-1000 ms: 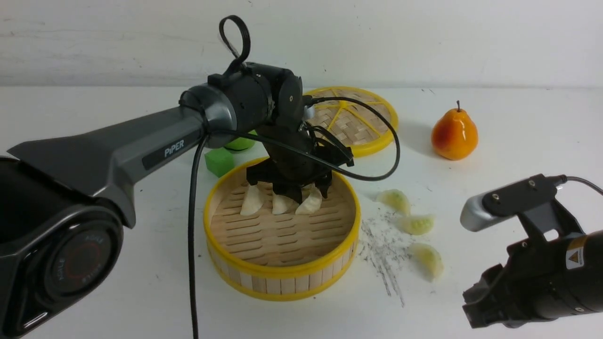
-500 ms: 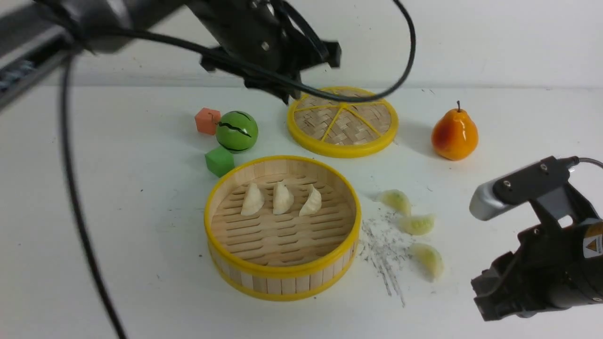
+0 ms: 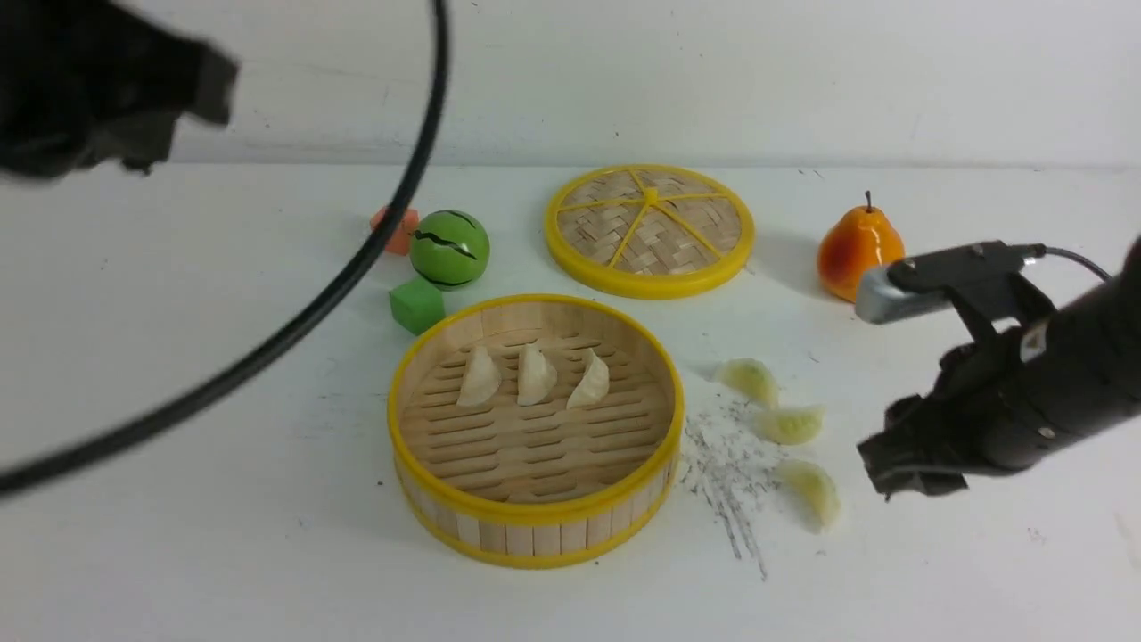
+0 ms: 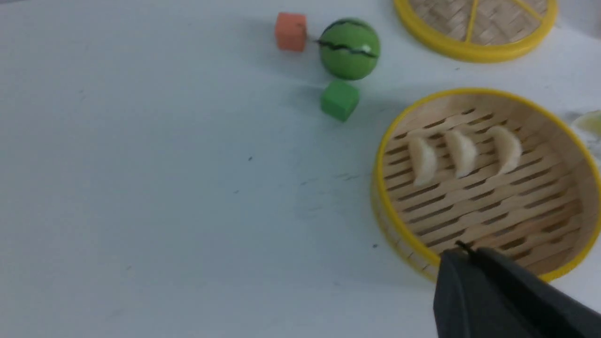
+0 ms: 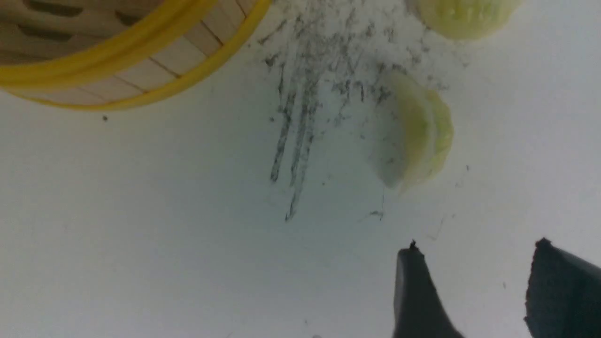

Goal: Put the dumplings into the steamer on the white table.
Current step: 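Reach for and grasp a dumpling lying on the table beside the steamer, then place the dumpling in the bamboo steamer basket with the right gripper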

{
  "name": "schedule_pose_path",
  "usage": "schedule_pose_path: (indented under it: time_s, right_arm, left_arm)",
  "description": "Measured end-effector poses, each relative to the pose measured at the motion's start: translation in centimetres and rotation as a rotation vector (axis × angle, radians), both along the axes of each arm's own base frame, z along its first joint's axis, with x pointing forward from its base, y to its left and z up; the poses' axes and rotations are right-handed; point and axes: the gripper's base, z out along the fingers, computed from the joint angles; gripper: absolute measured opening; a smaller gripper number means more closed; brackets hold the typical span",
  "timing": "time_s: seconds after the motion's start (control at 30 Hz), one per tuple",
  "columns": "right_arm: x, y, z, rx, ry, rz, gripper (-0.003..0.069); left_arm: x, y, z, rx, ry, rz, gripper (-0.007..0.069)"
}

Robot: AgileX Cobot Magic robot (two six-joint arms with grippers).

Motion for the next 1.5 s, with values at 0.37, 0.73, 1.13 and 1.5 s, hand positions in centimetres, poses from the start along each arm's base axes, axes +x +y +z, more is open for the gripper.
schedule_pose_path:
  time_s: [0.37, 0.73, 1.13, 1.5]
  right_arm:
    - [7.0, 2.0, -6.0, -0.074, 0.088, 0.064, 0.0348]
    - [8.3, 2.3, -9.4, -0.094, 0.136, 0.061, 0.0266]
    - [6.8, 2.9, -4.1, -0.058, 0.182, 0.076, 0.0190]
    - [7.4, 16.2, 2.7, 0.127, -0.042, 0.315, 0.0190]
  left_arm:
    - [-8.2, 7.0, -7.6, 0.053, -0.126, 0.219, -0.0015]
    - [-10.2, 7.6, -13.6, 0.000, -0.229, 0.143, -0.0015]
    - [-9.6, 7.0, -14.7, -0.011, -0.285, 0.091, -0.0015]
    - [-9.4, 6.3, -14.3, -0.140, -0.342, 0.077, -0.0015]
